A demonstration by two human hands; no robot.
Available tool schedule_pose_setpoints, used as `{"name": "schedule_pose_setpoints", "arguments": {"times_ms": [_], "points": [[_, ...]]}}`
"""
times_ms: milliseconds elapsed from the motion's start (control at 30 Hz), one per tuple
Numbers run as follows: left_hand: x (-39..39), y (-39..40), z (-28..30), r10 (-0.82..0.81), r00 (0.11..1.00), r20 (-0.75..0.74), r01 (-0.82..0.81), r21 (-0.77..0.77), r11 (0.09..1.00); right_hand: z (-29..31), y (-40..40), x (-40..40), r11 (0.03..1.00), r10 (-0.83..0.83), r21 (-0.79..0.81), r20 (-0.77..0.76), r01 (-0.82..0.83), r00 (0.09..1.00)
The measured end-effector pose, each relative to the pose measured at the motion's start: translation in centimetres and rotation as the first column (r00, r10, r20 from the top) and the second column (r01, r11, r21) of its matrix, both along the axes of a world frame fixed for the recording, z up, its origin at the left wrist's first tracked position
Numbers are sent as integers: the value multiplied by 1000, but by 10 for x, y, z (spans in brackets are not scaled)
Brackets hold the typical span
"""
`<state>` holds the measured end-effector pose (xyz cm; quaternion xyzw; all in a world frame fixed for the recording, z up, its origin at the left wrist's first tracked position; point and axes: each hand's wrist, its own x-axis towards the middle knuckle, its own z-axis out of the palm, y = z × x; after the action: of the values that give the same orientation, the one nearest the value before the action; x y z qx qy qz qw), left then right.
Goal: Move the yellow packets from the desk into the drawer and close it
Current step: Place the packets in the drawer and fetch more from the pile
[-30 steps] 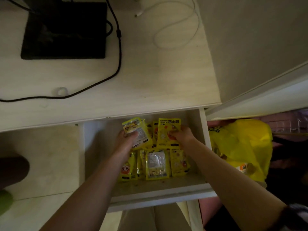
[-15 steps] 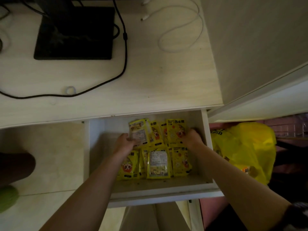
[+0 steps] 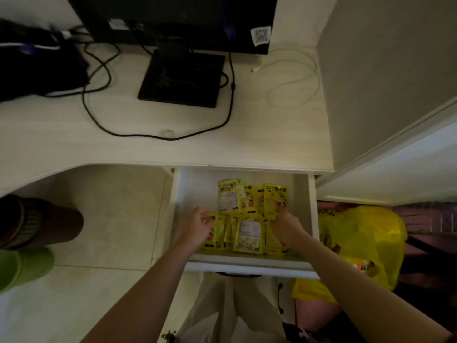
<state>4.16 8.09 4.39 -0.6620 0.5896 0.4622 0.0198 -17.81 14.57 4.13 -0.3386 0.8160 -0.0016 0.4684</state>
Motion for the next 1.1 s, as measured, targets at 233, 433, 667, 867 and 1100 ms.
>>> {"name": "schedule_pose_setpoints", "arguments": {"times_ms": [233,433,667,867,1100], "points": [[48,32,41,-32,999,-9,31,-137,990,49,3,66,960,235,-145,-32,-237,971],[113,55,56,4,998,61,11,-245,970,65,-7,147,852,475,-161,-158,-498,865],[222,78,66,200,976,87,-161,-330,930,73,-16,263,675,658,-232,-240,-700,714],[339,87,68,333,926,176,-250,-372,894,79,-40,375,539,750,-246,-296,-805,592],[444,82,75,439,862,253,-323,-392,861,94,-81,475,384,824,-294,-320,-875,468]]}}
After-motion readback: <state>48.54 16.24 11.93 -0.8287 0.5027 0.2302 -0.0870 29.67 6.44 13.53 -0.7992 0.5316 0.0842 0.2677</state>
